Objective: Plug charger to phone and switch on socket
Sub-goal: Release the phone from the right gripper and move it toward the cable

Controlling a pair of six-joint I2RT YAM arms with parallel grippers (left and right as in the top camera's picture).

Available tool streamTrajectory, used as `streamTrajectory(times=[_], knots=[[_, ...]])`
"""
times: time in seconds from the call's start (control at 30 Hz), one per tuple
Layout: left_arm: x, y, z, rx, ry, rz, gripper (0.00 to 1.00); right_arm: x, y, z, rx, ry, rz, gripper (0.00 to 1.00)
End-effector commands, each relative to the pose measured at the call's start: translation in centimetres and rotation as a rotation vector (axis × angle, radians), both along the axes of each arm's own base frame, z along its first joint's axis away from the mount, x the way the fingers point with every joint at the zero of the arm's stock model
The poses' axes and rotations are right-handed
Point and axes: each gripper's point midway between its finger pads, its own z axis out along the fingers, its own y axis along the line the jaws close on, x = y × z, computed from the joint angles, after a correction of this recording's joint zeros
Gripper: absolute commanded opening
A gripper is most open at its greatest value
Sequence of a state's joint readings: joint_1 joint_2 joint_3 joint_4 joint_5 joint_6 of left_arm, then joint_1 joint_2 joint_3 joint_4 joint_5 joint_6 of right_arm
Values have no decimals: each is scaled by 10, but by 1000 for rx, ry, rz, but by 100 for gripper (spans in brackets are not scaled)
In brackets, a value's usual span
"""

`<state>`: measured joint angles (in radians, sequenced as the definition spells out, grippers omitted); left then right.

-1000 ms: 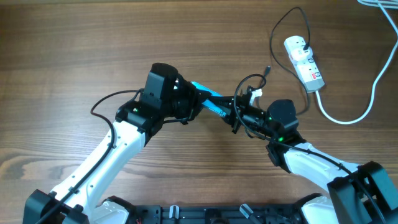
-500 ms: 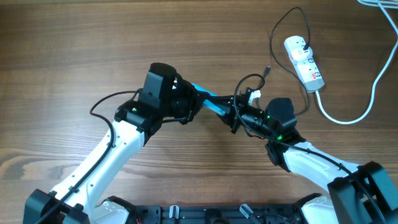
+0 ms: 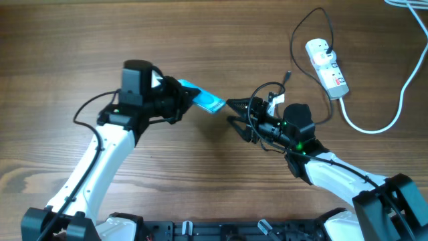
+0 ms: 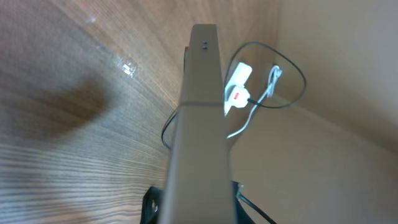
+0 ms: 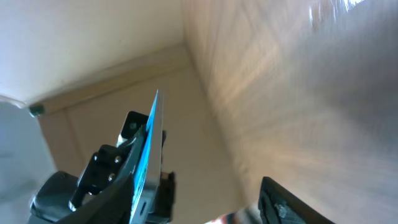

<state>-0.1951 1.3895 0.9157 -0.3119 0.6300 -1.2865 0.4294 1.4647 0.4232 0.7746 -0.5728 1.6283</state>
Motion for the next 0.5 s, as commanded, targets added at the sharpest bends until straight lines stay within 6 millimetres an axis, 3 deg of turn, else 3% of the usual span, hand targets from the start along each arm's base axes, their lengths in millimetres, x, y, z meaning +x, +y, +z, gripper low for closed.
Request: streamTrajectory(times=[0.0,0.1,0.23,0.33,0.47], knots=[[-5,-2,14,-36,-116,-154,4,26,-20,-3,-306,-366,-77,91],[-9,-7,10,-47,-144,-228,4,37,-32,-9,-421,-422,-115,92],[-16,-21,-2,-126,-154,-364,4,54,-47,-21,-585,-369,-87,99],[-13,-32,-5,-220,-185,-444,4,71,-64,-18,-715,-338,-105,100],[-5,-36,-15,-259,-204,-472,4,94,-107,-6,-936,-262,-200,100]])
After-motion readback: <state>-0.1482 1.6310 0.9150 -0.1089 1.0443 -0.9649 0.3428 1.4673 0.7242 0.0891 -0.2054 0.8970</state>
